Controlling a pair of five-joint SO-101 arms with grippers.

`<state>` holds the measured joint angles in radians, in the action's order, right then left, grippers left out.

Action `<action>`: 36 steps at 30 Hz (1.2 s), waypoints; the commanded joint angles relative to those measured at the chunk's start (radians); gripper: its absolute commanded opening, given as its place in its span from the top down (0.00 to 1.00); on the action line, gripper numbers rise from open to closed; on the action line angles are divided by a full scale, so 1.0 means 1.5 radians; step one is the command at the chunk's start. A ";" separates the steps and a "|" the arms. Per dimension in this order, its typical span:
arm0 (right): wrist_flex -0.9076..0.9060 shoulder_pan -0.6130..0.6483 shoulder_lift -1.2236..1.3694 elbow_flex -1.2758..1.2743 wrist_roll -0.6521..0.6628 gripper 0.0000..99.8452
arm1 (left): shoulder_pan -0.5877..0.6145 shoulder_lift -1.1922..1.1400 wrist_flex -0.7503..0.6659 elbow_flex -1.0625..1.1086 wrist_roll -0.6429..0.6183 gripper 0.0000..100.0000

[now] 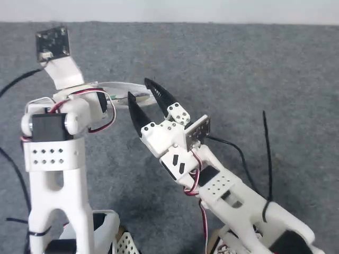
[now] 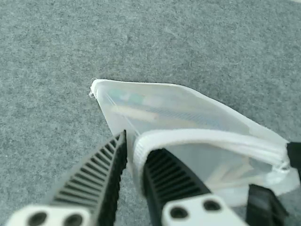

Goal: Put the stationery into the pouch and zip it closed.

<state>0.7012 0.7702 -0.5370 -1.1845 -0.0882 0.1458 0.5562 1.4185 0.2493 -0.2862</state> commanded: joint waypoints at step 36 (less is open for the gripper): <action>-0.830 0.004 -0.500 0.024 -0.008 0.84 | 0.002 0.000 -0.046 0.019 0.003 0.99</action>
<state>-0.5294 0.7718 -1.2582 -1.1784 -0.0882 0.1473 0.5562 1.3817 0.2862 -0.2862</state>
